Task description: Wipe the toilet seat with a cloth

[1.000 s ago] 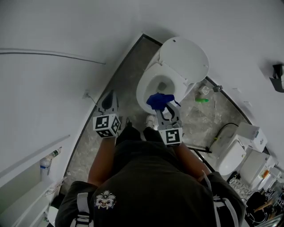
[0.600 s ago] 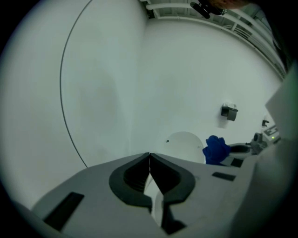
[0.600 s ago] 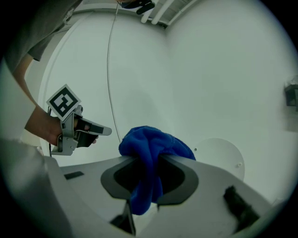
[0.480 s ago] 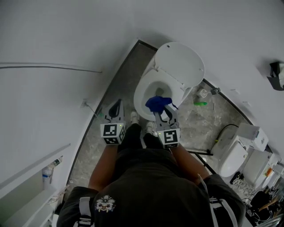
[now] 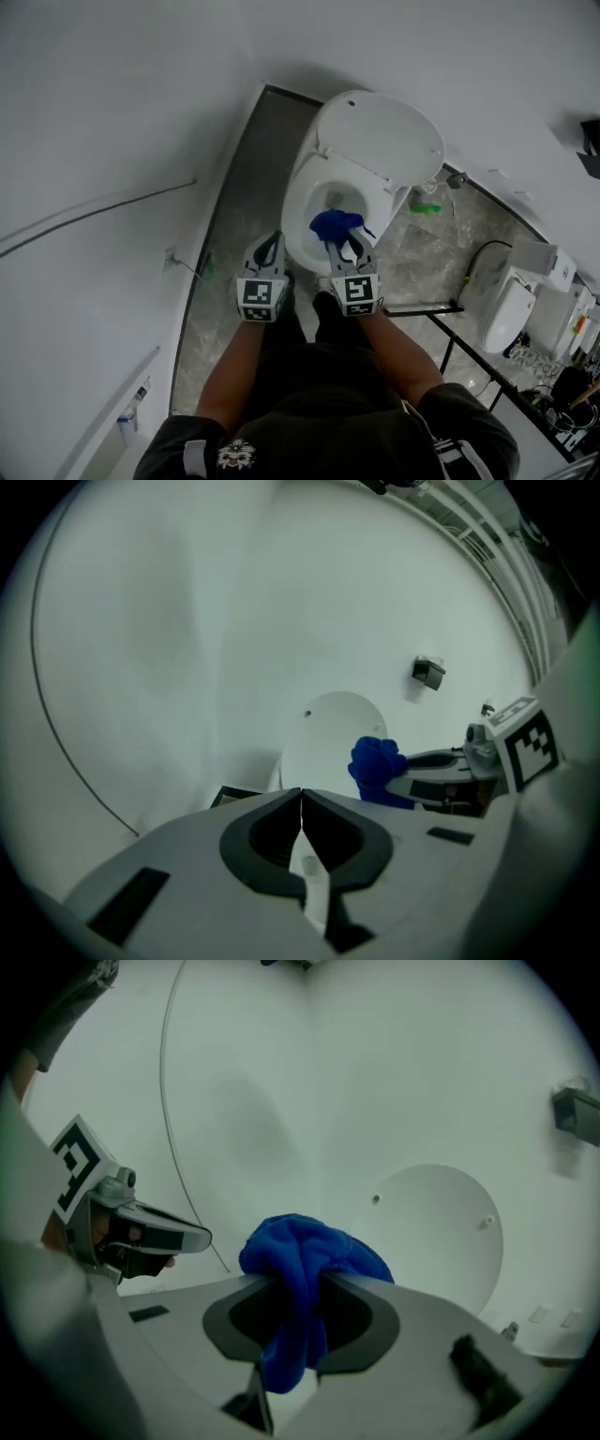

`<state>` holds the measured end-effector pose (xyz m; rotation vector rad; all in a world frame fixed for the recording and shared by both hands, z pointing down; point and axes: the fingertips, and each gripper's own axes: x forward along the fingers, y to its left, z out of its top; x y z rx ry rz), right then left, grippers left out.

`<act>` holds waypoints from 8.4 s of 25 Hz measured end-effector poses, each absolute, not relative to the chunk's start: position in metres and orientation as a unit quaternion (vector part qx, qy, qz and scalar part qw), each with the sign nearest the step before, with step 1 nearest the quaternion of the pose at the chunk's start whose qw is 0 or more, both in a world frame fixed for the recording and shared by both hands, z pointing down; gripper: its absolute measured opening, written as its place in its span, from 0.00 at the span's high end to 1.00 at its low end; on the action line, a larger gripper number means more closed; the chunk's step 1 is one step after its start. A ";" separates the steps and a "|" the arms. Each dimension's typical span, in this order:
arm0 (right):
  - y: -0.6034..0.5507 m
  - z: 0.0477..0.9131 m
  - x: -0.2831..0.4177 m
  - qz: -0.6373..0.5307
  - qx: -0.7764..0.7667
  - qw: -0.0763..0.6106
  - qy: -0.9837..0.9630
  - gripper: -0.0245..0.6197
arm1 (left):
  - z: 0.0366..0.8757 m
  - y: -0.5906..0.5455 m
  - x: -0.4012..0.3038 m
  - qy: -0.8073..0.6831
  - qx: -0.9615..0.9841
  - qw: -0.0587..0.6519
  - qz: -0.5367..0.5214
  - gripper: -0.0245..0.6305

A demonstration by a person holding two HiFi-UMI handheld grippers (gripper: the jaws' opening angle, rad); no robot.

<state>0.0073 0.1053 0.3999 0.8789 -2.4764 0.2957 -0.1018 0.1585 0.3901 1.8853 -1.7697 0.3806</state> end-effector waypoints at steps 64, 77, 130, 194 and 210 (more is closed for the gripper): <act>-0.057 0.690 0.165 0.247 0.495 0.356 -0.753 0.82 | 0.636 0.052 -0.024 -0.515 0.769 0.294 0.240 0.95; 0.013 0.695 0.201 0.237 0.456 0.391 -0.764 0.82 | 0.640 0.069 -0.008 -0.507 0.770 0.301 0.242 0.95; 0.237 0.704 -0.038 0.154 0.077 0.422 -0.890 0.82 | 0.661 0.123 -0.135 -0.593 0.687 0.353 0.227 0.95; 0.022 0.635 0.056 0.208 0.397 0.303 -0.841 0.82 | 0.713 0.190 -0.083 -0.501 0.654 0.547 0.147 0.62; 0.052 0.551 0.109 0.263 0.395 0.263 -0.840 0.82 | 0.642 0.191 -0.084 -0.425 0.688 0.568 0.153 0.62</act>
